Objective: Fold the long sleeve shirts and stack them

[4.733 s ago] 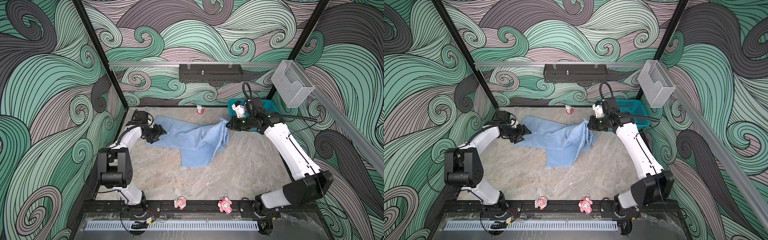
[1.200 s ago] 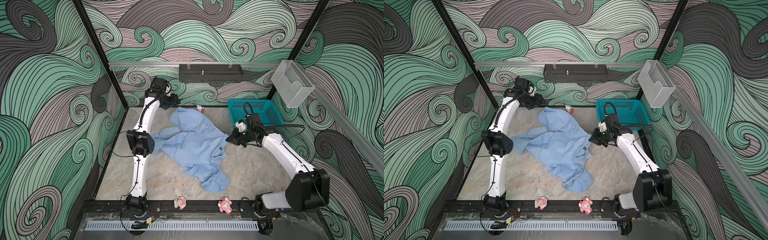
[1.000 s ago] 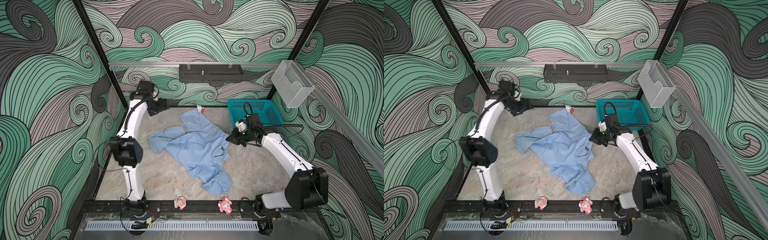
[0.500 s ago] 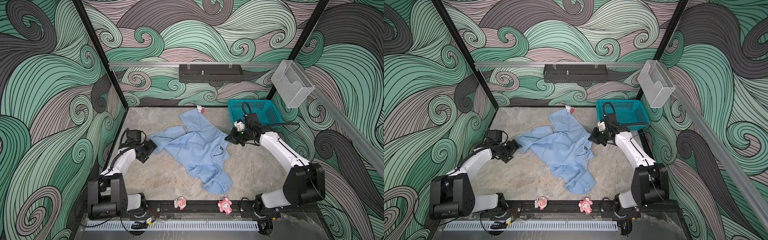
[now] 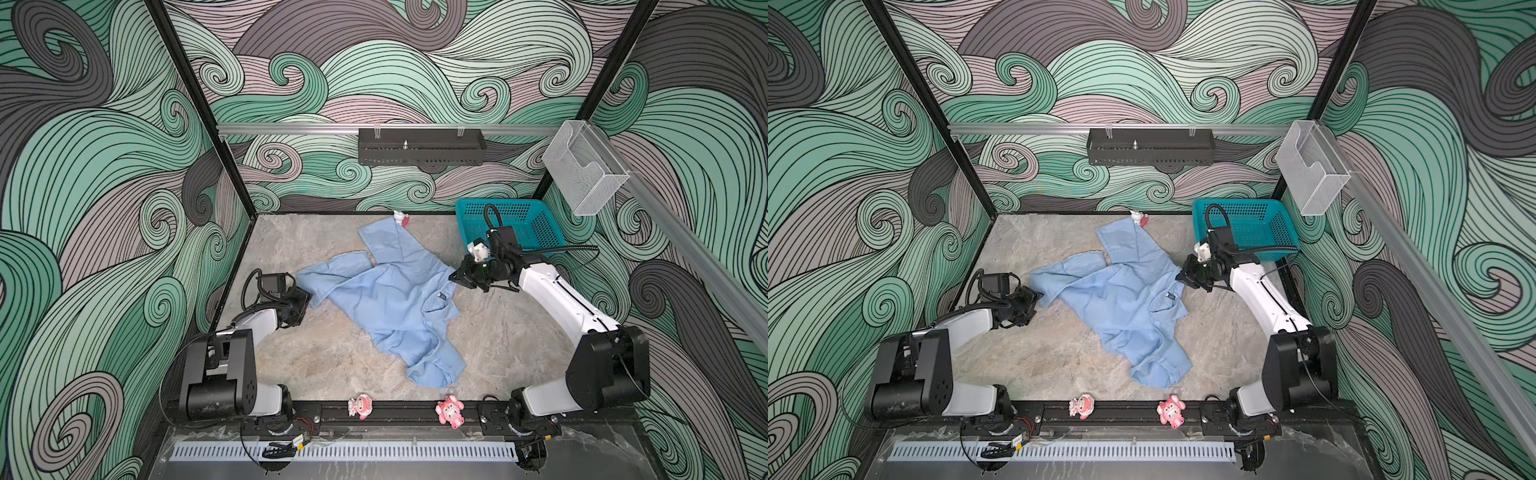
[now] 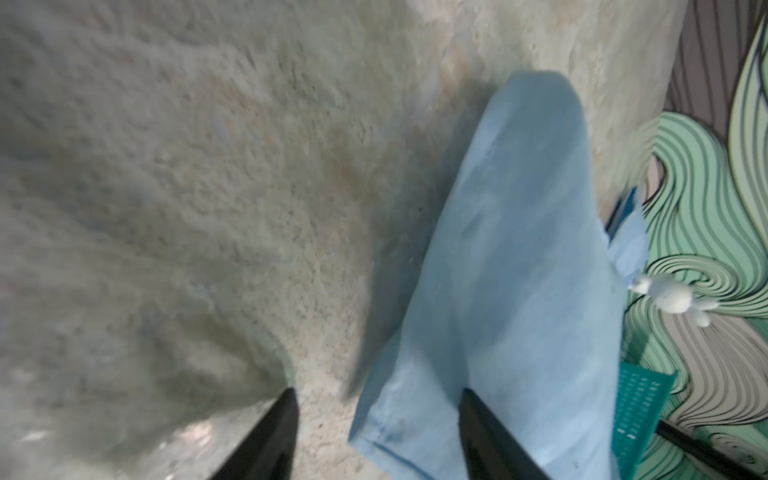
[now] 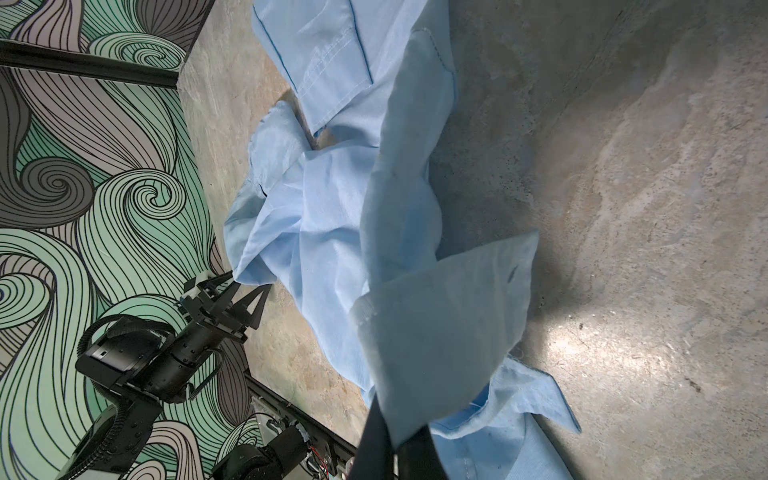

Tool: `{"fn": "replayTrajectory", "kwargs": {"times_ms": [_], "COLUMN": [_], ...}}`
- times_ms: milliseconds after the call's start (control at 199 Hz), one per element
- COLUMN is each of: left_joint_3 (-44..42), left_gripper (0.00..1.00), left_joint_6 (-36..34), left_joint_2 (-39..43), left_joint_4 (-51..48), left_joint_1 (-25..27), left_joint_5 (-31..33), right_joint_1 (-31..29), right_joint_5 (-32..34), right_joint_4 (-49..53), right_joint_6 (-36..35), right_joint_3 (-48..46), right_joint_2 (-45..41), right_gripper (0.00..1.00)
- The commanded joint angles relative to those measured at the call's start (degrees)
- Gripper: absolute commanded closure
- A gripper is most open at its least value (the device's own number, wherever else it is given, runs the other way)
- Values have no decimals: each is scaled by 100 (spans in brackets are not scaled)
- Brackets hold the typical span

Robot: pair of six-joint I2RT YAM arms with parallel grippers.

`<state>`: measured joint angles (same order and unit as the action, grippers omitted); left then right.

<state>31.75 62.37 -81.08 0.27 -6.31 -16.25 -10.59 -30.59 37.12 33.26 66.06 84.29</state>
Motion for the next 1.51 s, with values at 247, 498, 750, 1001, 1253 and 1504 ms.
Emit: {"fn": "replayTrajectory", "kwargs": {"times_ms": [247,498,750,1001,1253,1504], "left_joint_3": [-269,470,2469,4635,6233,5861], "left_gripper": [100,100,100,100,100,100], "left_joint_6": [809,277,-497,-783,-669,-1530], "left_joint_2": [-783,1032,2516,2262,1371,251], "left_joint_4": [2124,295,-1820,-3087,-3064,-3403], "left_joint_1": [-14,-571,-1339,-2222,-2417,-1144], "left_joint_5": [-412,-703,-518,-765,-1442,-879], "right_joint_1": [10,-67,-697,-1371,-1383,-867], "right_joint_5": [-17,172,558,567,828,1004], "right_joint_4": [84,634,1312,1256,1115,774], "right_joint_6": [-67,-103,-8,406,714,463], "right_joint_3": [-24,255,1021,1988,2439,1451], "right_joint_2": [30,-365,-871,-1228,-1489,-787], "right_gripper": [100,100,100,100,100,100]}}
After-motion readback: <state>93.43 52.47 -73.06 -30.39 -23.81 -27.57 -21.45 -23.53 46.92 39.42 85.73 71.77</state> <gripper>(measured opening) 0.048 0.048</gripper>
